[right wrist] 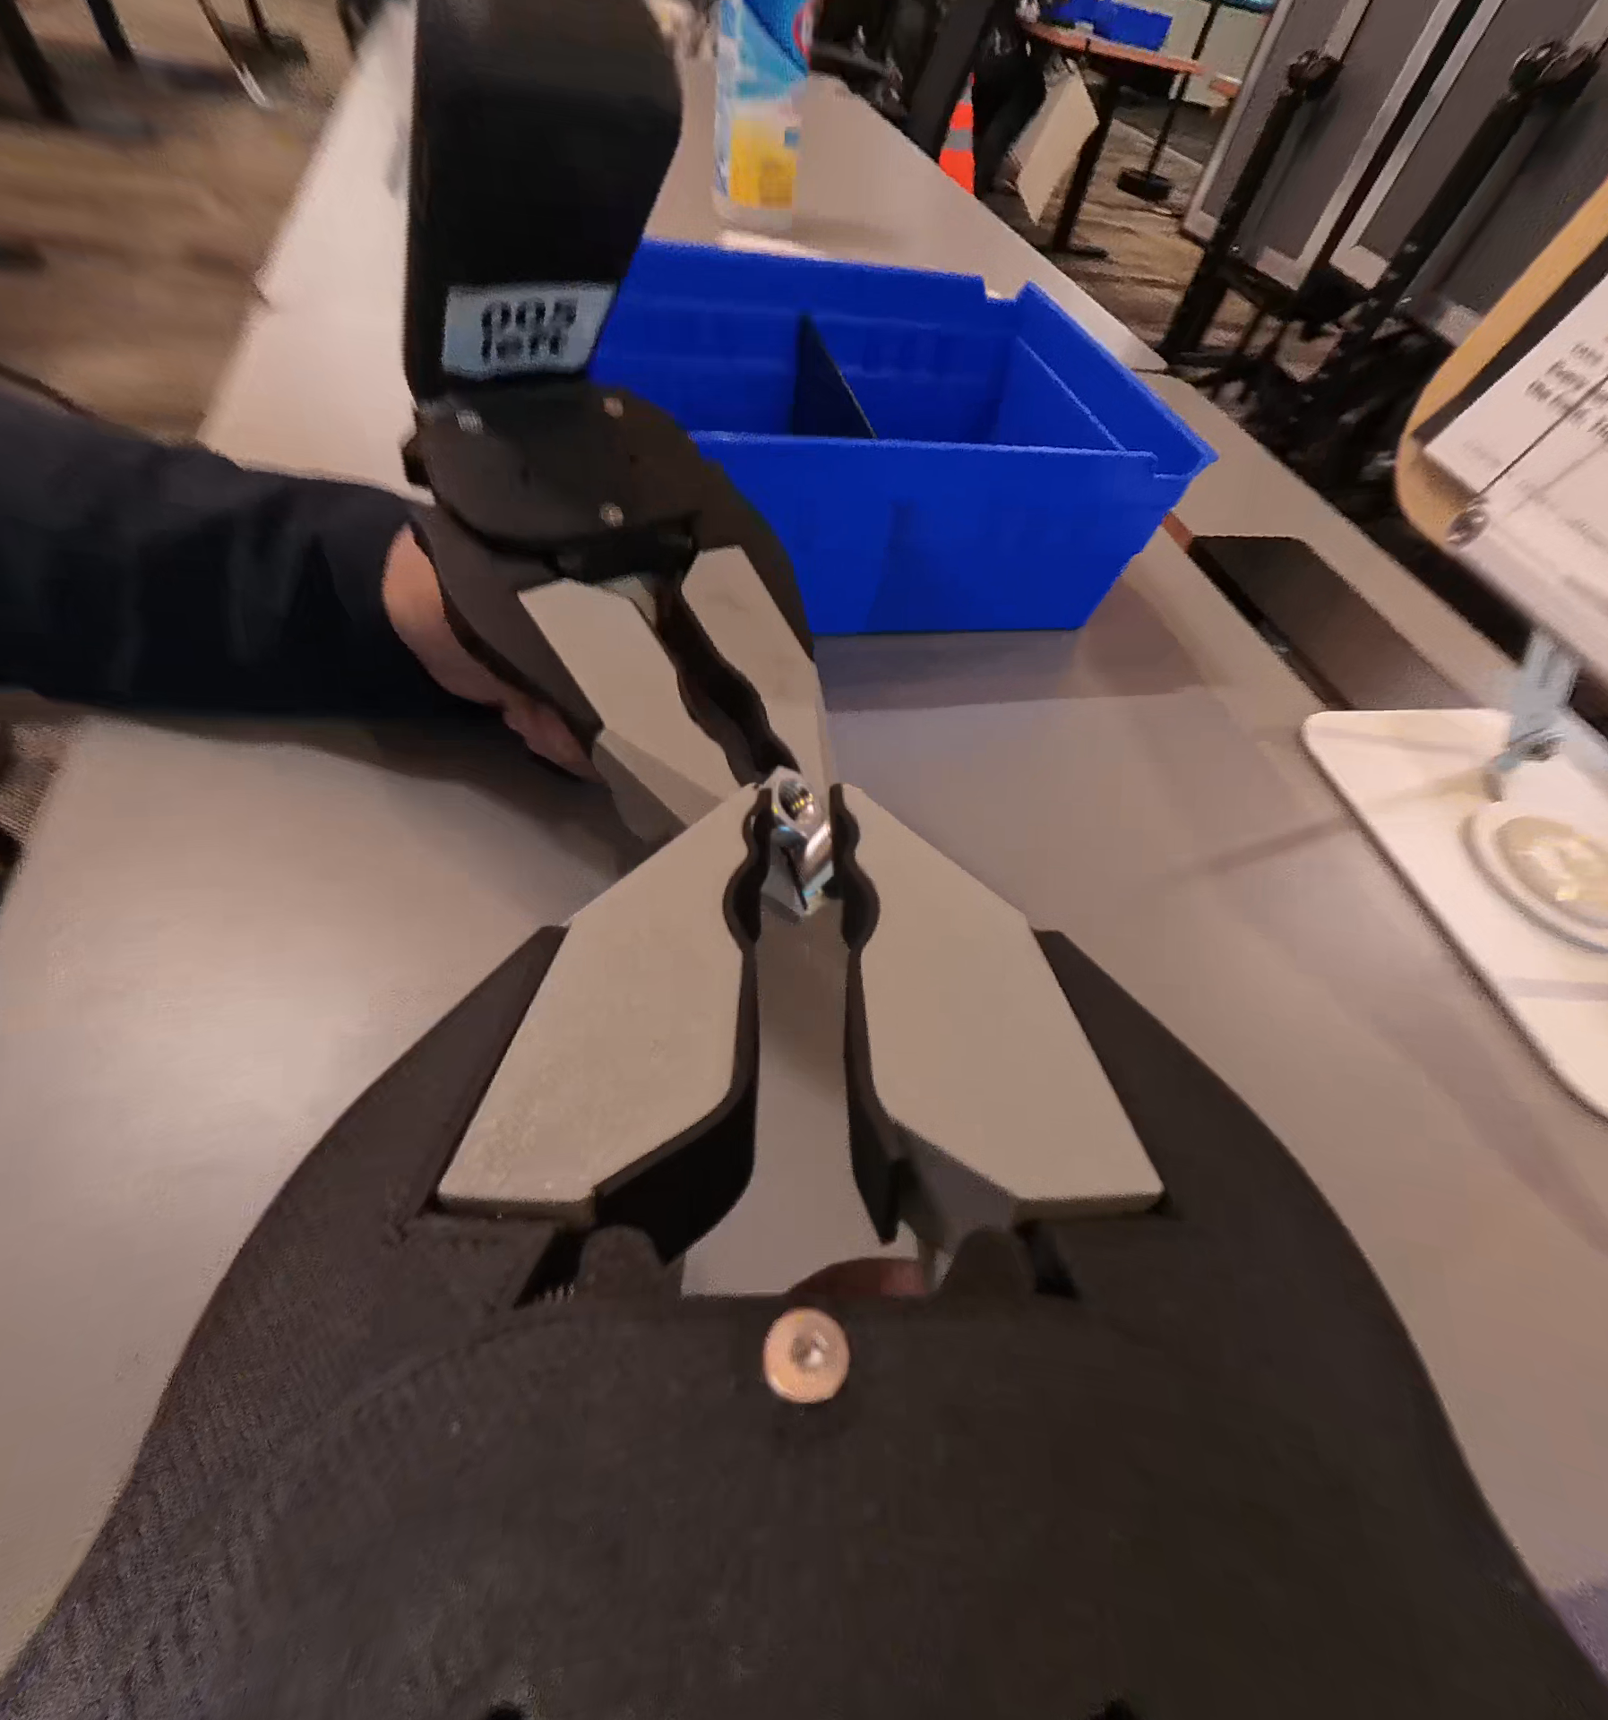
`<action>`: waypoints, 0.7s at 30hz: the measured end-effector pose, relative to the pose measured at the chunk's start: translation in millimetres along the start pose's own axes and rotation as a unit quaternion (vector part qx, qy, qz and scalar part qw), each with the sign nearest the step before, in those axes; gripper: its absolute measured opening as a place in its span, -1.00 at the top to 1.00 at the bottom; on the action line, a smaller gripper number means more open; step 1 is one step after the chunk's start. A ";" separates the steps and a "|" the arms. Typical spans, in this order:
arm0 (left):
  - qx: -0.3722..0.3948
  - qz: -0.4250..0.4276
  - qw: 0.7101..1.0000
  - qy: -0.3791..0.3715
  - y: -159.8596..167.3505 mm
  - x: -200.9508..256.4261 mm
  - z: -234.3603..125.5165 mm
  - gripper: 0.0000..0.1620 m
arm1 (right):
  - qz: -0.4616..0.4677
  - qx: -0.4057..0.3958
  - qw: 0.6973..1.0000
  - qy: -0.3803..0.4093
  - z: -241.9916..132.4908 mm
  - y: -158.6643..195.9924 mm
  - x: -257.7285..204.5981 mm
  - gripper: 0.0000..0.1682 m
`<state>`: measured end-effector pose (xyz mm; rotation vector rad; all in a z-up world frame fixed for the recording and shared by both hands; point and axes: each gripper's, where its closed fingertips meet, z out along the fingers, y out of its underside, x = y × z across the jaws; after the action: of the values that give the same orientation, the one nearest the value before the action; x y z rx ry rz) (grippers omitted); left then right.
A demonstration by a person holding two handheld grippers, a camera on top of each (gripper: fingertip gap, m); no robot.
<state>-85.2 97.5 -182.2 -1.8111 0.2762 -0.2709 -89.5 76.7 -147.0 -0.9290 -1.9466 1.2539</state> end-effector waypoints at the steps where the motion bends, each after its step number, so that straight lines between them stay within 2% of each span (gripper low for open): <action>1: 0.002 -0.002 1.000 0.003 -0.5 0.6 -0.2 0.92 | -0.026 -0.013 0.999 0.015 1.4 2.6 0.2 0.89; 9: -0.003 0.014 1.000 0.000 0.5 2.8 1.1 0.92 | -0.100 -0.046 0.993 0.044 7.4 8.6 -4.4 0.81; 11: -0.007 0.021 1.000 -0.001 2.0 3.7 1.9 0.92 | -0.120 -0.059 0.990 0.039 7.6 11.2 -8.7 0.93; 14: -0.022 0.026 0.999 -0.003 7.0 3.5 3.3 0.92 | -0.140 -0.080 0.986 0.042 9.7 16.6 -11.1 0.95; 21: -0.064 0.058 0.996 -0.014 23.0 3.0 8.9 0.92 | -0.112 -0.113 0.987 0.017 11.9 32.6 -12.8 0.95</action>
<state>-80.5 98.9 -206.5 -1.9162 0.3846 -0.1488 -84.9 70.1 -183.1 -0.8060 -2.1297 0.8974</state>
